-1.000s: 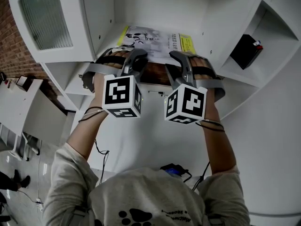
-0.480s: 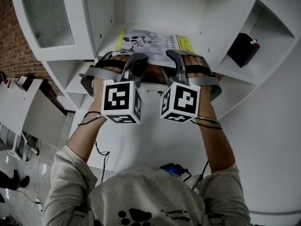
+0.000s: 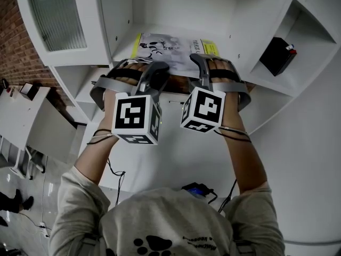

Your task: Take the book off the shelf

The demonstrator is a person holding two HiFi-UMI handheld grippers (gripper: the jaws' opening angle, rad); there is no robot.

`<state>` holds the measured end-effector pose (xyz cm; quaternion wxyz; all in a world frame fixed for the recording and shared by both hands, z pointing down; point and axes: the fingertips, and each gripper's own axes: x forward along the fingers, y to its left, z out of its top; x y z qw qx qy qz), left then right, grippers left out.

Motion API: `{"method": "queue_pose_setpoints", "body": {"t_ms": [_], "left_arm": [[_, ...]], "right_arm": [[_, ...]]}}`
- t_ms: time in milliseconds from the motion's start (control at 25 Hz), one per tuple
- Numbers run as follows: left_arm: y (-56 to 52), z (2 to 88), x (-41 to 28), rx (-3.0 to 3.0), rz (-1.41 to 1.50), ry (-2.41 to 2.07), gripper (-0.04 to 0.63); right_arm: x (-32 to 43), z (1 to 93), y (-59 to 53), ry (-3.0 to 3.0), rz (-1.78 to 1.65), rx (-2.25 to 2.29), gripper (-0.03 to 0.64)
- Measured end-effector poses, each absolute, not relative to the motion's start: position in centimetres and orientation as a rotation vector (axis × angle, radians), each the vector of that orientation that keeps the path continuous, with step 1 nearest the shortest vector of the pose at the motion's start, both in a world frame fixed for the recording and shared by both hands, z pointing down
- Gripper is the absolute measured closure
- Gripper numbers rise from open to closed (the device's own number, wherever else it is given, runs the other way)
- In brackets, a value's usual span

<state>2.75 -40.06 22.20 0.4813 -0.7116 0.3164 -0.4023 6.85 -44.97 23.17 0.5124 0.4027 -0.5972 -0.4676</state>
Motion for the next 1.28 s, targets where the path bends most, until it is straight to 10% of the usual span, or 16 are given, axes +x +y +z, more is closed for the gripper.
{"method": "queue_pose_setpoints", "body": {"t_ms": [880, 1280], "left_arm": [[-44.6, 24.3, 3.6, -1.565, -1.106, 0.857, 0.319], [-44.8, 23.2, 3.7, -1.548, -1.046, 0.913, 0.466]], "right_arm": [[6.7, 23.6, -44.8, -1.468, -1.100, 0.944, 0.483], [6.7, 23.8, -44.9, -1.461, -1.098, 0.967, 0.483]]}}
